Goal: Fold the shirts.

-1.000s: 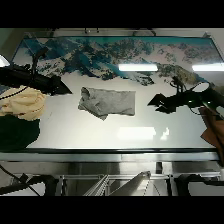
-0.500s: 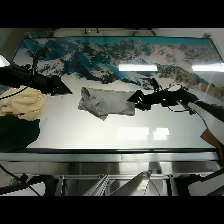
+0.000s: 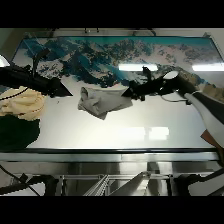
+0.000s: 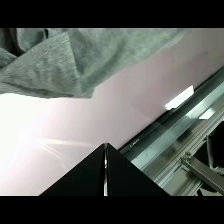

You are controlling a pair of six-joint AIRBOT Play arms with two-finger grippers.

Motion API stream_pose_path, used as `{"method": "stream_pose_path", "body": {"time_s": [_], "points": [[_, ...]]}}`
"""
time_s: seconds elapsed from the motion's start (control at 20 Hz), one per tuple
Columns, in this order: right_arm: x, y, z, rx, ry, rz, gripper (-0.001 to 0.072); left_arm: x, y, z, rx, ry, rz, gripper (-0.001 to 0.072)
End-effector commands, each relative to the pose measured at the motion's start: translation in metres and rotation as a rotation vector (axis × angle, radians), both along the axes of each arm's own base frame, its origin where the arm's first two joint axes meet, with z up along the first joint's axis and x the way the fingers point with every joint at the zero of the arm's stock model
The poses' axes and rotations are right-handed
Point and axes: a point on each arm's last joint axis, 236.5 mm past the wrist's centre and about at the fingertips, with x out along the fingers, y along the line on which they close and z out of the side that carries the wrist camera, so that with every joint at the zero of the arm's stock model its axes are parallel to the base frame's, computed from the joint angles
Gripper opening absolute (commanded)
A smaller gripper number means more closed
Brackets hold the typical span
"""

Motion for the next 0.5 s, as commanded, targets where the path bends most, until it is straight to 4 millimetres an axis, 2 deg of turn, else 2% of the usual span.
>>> {"method": "stream_pose_path", "body": {"time_s": [0.0, 0.1, 0.15, 0.2, 0.3, 0.35, 0.4, 0.45], "points": [[0.020, -0.061, 0.141, 0.055, -0.230, -0.105, 0.0016, -0.013, -0.002, 0.001, -0.007, 0.037, -0.039, 0.0014], [0.044, -0.147, 0.211, -0.012, -0.344, -0.333, 0.0016, -0.013, -0.002, 0.001, -0.007, 0.038, -0.040, 0.0014], [0.051, -0.200, 0.235, -0.069, -0.365, -0.464, 0.0016, -0.013, -0.002, 0.001, -0.007, 0.038, -0.040, 0.0014], [0.052, -0.253, 0.249, -0.143, -0.377, -0.575, 0.0016, -0.013, -0.002, 0.001, -0.007, 0.038, -0.040, 0.0014], [0.041, -0.354, 0.256, -0.290, -0.355, -0.790, 0.0016, -0.013, -0.002, 0.001, -0.007, 0.039, -0.040, 0.0014], [0.030, -0.395, 0.254, -0.332, -0.322, -0.885, 0.0016, -0.013, -0.002, 0.001, -0.007, 0.038, -0.039, 0.0014], [0.013, -0.433, 0.249, -0.351, -0.277, -0.967, 0.0016, -0.013, -0.002, 0.001, -0.006, 0.038, -0.041, 0.0014], [-0.004, -0.461, 0.243, -0.373, -0.238, -1.017, 0.0016, -0.014, -0.002, 0.001, -0.006, 0.039, -0.043, 0.0014]]}}
